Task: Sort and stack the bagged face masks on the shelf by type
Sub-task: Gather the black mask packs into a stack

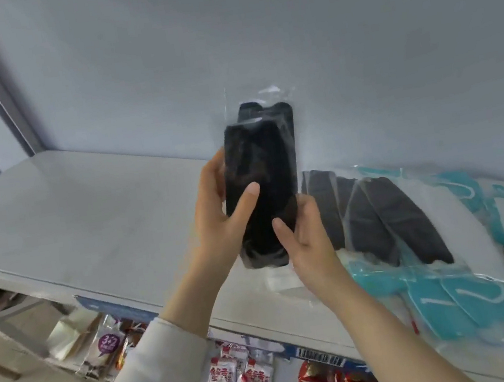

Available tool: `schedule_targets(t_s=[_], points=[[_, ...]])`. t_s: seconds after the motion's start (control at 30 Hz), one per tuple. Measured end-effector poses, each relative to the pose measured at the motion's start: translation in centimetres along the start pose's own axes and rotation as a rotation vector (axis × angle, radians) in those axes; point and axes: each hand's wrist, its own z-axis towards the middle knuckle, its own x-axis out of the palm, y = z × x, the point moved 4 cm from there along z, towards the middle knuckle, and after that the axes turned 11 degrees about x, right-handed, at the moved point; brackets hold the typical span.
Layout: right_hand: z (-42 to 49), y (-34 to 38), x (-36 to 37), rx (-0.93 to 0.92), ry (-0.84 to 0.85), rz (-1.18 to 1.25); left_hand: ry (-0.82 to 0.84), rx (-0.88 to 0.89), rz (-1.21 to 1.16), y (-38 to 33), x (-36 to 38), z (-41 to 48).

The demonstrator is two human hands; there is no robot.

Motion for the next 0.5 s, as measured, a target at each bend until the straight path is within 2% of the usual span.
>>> schedule_targets(t_s=[0.13,0.27,0.5], points=[[-0.5,-2.6,2.8,0.094,-0.040,-0.076,0.052,-0.178,-0.025,3.4,-1.4,-2.6],[-0.5,-2.3,3.2,0.094,-0.074,-0.113,0.010,-0.189,-0.090,3.2,-1.9,-2.1],[0.1,-3.4,3.2,0.091,-0.089,-0.193,-0.036,-0.227,-0.072,3.5,-1.8,-2.1]])
